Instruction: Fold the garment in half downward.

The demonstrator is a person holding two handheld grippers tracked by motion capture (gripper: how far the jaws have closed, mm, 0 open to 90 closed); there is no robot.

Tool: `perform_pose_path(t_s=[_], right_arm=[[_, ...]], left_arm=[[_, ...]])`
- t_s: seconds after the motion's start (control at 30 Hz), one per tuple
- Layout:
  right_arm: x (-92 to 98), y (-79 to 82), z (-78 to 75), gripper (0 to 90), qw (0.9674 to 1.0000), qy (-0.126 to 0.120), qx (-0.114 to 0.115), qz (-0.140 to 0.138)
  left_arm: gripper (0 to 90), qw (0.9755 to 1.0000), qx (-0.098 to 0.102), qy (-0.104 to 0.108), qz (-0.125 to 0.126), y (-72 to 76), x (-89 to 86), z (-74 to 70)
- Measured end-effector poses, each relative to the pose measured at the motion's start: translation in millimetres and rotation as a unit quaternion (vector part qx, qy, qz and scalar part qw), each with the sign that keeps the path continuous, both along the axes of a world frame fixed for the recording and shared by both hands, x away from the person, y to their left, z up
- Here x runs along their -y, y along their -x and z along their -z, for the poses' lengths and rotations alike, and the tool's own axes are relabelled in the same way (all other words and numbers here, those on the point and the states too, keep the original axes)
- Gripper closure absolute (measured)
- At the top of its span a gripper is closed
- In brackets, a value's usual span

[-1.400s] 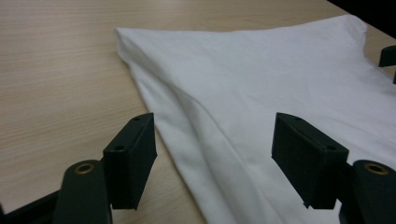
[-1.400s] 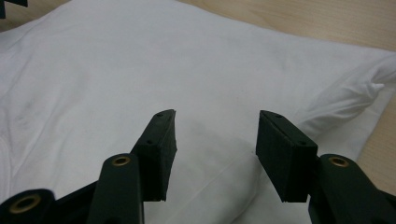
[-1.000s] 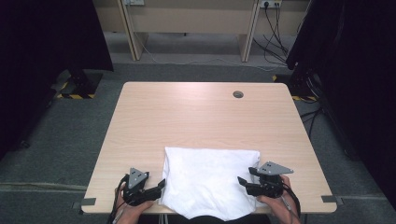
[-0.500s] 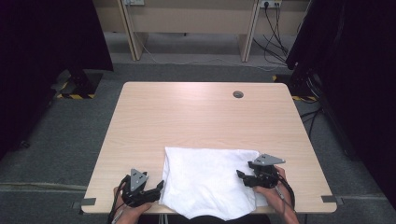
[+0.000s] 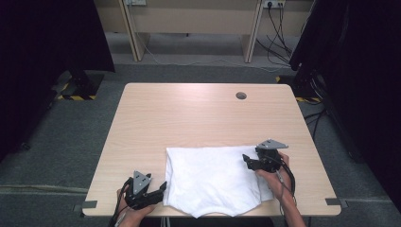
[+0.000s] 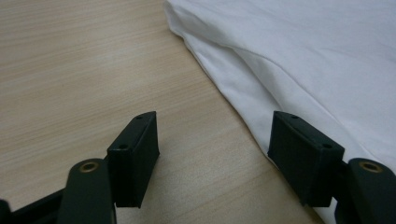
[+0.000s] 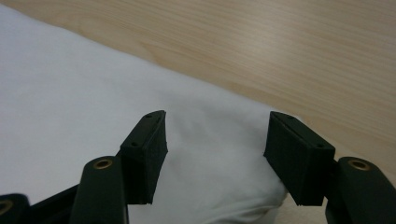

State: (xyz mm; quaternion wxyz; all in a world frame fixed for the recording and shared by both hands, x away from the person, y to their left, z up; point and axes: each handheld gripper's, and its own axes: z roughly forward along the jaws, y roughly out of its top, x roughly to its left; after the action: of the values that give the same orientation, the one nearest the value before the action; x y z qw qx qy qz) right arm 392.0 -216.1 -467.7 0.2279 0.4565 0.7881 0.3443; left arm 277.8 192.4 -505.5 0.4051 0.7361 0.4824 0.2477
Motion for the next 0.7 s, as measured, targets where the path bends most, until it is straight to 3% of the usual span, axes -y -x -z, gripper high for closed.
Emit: perform_pose_path(t_s=[0.17, 0.33, 0.37, 0.43, 0.5, 0.57, 0.7], right_arm=[[1.6, -13.4, 7.1, 39.3, 0.9989, 0.042, -0.002, 0.02], [6.7, -22.9, 5.5, 39.3, 0.9973, 0.054, 0.008, 0.049], [8.1, -23.5, 3.0, 39.0, 0.9977, 0.048, 0.01, 0.048], [9.8, -21.2, -4.8, 39.5, 0.999, 0.032, 0.023, 0.02], [7.8, -15.8, -13.2, 43.3, 0.9984, 0.037, 0.028, -0.031], [4.9, -8.8, -19.5, 49.2, 0.9959, 0.053, 0.026, -0.069], [-3.6, 3.4, -20.6, 57.4, 0.9877, 0.08, 0.011, -0.134]], left_arm=[[32.1, 1.0, 0.001, 0.0, 0.001, -0.1, -0.2, 0.2], [32.1, 1.0, 0.002, 0.001, 0.002, -0.1, -0.5, 0.4], [32.1, 1.0, 0.002, 0.001, 0.002, -0.1, -0.5, 0.5], [32.1, 1.0, 0.003, 0.002, 0.002, -0.1, -0.5, 0.7], [32.0, 1.0, 0.003, 0.002, 0.003, -0.4, -0.5, 0.6], [32.0, 1.0, 0.003, 0.002, 0.002, -0.3, -0.4, 0.8], [32.0, 1.0, 0.003, 0.002, 0.002, -0.3, -0.4, 0.8]])
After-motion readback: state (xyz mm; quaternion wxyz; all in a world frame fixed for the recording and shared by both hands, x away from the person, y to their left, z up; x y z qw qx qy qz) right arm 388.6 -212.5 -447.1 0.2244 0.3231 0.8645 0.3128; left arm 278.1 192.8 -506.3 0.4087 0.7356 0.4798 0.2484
